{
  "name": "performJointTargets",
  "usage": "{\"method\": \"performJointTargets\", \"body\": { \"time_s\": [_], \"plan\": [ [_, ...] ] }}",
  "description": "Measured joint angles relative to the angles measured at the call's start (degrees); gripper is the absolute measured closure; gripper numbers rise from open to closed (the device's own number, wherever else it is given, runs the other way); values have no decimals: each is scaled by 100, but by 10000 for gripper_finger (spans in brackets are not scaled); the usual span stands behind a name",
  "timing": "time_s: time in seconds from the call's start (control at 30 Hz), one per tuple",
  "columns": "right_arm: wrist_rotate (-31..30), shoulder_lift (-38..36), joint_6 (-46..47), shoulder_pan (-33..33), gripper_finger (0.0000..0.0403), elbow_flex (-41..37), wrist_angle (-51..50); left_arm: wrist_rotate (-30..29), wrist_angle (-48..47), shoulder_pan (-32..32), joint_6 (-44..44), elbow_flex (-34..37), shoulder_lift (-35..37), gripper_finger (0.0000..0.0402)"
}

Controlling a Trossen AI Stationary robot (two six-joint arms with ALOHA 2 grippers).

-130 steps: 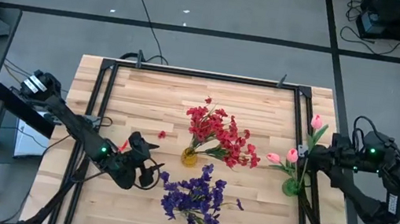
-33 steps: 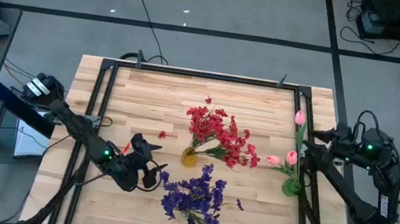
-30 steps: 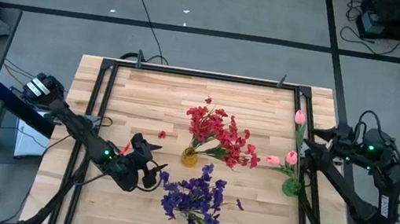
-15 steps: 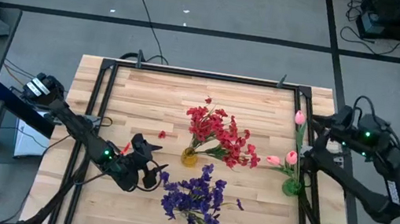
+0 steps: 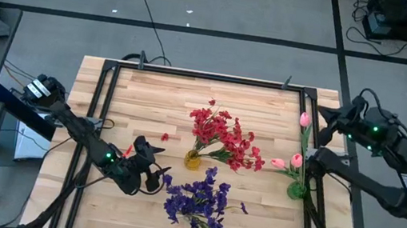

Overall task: Sort flowers into vase by color
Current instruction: Put the pink tulip into the green vase

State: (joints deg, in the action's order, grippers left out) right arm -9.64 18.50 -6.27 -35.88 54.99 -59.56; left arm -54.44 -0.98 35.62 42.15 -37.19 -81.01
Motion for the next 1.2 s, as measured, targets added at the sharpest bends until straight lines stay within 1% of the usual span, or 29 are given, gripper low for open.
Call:
{"method": "performJointTargets", "body": {
  "time_s": [0.07, 0.2, 0.27, 0.4, 0.5, 0.57, 0.63, 0.77, 0.83, 0.93, 1.1, 1.2],
  "plan": [
    [5, 115, 19, 47, 399, 43, 101, -12, 26, -2, 0, 0, 0, 67],
    [258, 414, 230, 59, 400, 343, -3, -15, 60, 0, 22, 0, 0, 67],
    [433, 545, 439, 57, 400, 626, -80, -16, 123, -2, 0, 0, 0, 67],
    [478, 880, 539, 57, 401, 1315, -298, -17, 121, 0, -4, 0, 0, 67],
    [532, 1325, 555, 57, 401, 1852, -838, -17, 113, -1, -10, 0, 0, 67],
    [875, 1619, 647, 57, 402, 2086, -1020, -19, 110, 0, -11, 0, 0, 67],
    [1223, 1846, 783, 57, 402, 2265, -972, -19, 110, 0, -13, 0, 0, 67],
    [1251, 2277, 943, -23, 402, 2636, -1145, -19, 151, -1, -2, 0, 0, 67],
    [1329, 2457, 1007, -107, 402, 2755, -1348, -19, 152, 0, -2, 0, 0, 67],
    [1729, 2656, 1107, -258, 402, 2793, -1538, -19, 150, 0, -6, 0, 0, 67],
    [2101, 2895, 1123, -608, 402, 2784, -1467, -21, 149, 0, -130, 0, 0, 67],
    [2346, 3029, 1008, -894, 402, 2784, -1596, -21, 136, 0, -145, 0, 0, 67]
  ]
}}
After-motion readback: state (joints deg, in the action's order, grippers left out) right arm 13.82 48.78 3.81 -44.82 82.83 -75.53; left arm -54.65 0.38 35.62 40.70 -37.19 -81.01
